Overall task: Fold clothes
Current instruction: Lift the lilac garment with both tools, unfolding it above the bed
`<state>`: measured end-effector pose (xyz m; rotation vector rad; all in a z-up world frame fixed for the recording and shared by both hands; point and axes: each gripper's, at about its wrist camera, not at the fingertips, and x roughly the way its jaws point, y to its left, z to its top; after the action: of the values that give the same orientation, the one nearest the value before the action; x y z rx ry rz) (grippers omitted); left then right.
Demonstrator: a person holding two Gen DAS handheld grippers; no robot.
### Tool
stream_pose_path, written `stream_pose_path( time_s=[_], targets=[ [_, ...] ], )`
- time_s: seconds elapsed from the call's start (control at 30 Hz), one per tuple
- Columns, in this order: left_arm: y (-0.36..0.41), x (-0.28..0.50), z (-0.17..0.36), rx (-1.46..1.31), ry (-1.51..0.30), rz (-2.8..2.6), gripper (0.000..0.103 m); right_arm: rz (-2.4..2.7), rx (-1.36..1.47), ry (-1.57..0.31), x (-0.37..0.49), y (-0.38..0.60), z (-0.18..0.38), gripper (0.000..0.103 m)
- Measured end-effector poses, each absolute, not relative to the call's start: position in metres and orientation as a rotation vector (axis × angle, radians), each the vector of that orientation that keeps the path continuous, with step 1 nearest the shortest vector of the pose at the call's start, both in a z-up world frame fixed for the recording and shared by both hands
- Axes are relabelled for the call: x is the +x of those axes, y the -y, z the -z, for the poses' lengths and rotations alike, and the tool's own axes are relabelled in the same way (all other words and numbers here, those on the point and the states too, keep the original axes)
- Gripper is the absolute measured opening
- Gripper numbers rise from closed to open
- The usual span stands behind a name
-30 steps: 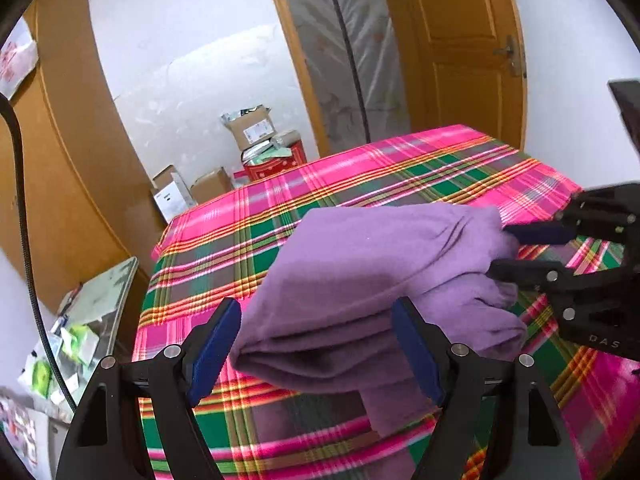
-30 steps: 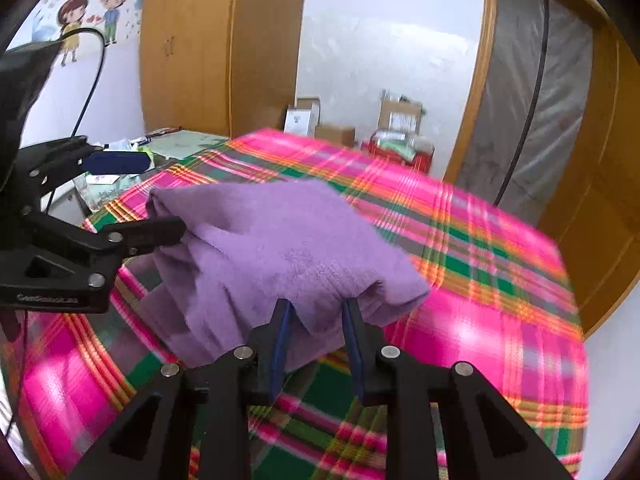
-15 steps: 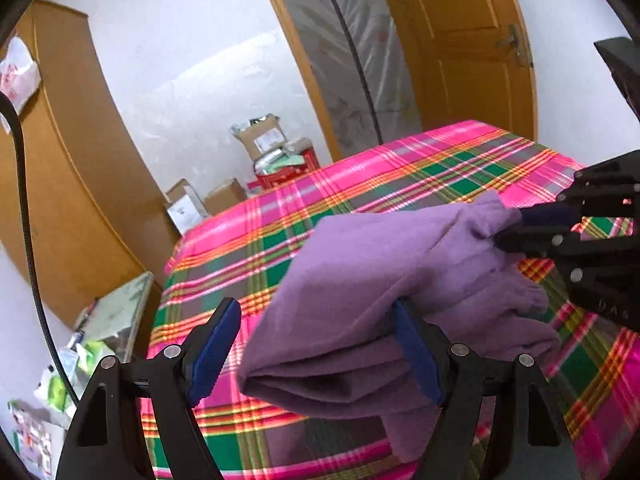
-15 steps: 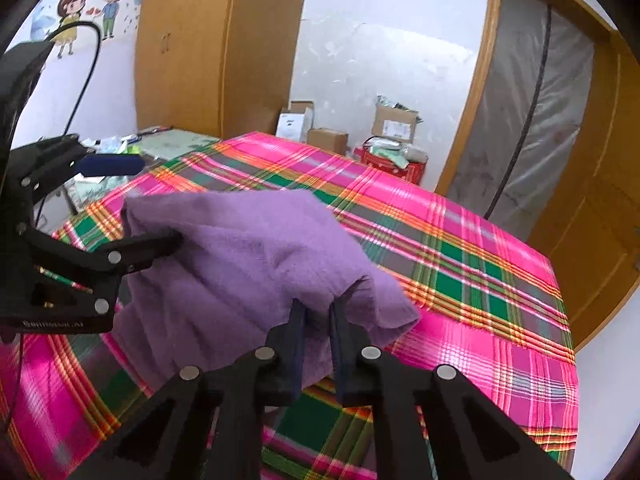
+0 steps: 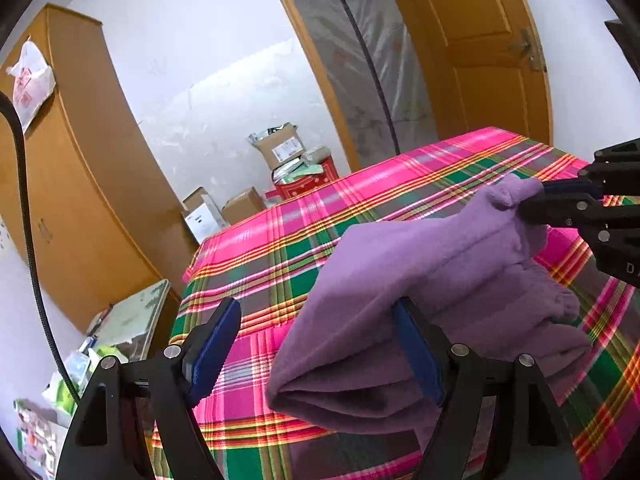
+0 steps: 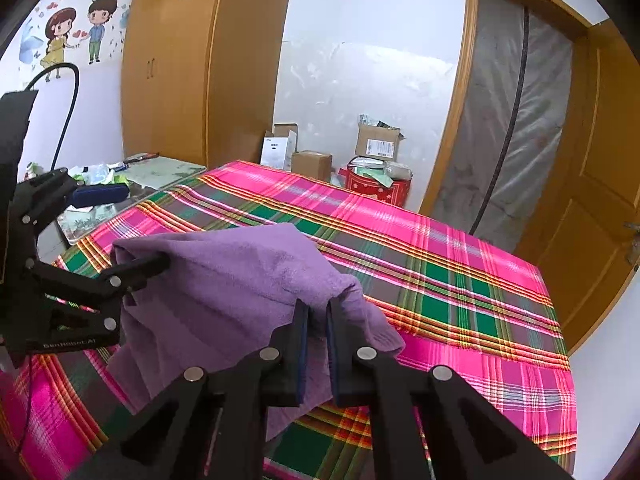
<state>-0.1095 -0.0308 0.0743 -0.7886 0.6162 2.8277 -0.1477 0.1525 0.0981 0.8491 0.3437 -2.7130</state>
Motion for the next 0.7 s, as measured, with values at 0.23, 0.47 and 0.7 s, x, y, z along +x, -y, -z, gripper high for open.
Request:
stream_pose_path(
  time_s=[0.23,0.47,0.7],
  targets=[
    [0.043,-0.112,-0.078,-0.788,-0.604,-2.854,0.079,2.716,0.882,-0.344,-0.153,-0.149,-0.091,0.009],
    [0.055,-0.113,-0.092,-0.754,-0.533,-2.860,0.079,2.741,0.856,-0.333,-0.157,-0.149,-0.099,0.009],
    [0.059,-0.121,-0.100,-0.761,-0.515,-2.789,0.080,2.766,0.777,-0.321,-0.156,-0.147,-0.114,0.008]
  ],
)
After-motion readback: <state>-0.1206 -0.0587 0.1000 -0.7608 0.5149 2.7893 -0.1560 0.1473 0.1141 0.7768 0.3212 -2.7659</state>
